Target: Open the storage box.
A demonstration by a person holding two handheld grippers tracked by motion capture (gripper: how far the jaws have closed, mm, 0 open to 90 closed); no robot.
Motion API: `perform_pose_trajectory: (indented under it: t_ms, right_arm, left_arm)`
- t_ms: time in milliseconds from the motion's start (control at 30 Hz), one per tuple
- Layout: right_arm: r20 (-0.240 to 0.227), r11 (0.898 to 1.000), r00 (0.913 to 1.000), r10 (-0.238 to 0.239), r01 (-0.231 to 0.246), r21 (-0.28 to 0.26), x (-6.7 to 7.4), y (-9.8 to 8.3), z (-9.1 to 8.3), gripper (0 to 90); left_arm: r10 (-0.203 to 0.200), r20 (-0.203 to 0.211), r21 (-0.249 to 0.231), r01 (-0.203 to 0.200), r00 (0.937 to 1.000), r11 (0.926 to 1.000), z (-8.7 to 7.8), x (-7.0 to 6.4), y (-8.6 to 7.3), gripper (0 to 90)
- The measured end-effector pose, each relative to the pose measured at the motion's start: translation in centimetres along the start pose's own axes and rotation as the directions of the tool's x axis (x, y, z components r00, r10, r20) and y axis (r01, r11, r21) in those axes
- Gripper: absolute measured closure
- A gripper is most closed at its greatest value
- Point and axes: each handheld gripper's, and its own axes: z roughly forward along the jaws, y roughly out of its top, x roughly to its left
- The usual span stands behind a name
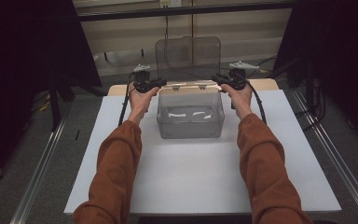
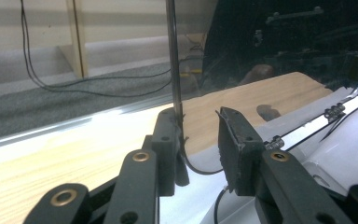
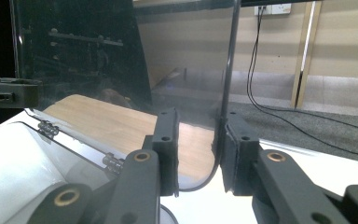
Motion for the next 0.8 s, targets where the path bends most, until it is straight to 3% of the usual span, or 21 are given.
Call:
perform_pose_trajectory:
  t_ms: [333, 633, 800]
  right_arm:
    - [0.016, 0.997, 0.9982, 0.058, -0.059, 0.045, 0.1, 0.5, 0.2, 69.3]
    - [0.036, 0.988, 0.9928, 0.115, -0.118, 0.103, 0.0, 1.1, 0.7, 67.8]
    - [0.037, 0.987, 0.9925, 0.116, -0.120, 0.111, 0.0, 1.0, 0.8, 65.5]
  left_arm:
    - [-0.031, -0.019, 0.035, 0.031, 0.9994, 0.9989, 0.2, -0.2, 0.4, 67.2]
    - [-0.016, -0.035, 0.056, 0.018, 0.9993, 0.9983, 0.4, -0.5, 0.5, 62.3]
    - [-0.029, -0.043, 0.059, 0.032, 0.9987, 0.9977, 0.9, -0.7, 0.4, 57.0]
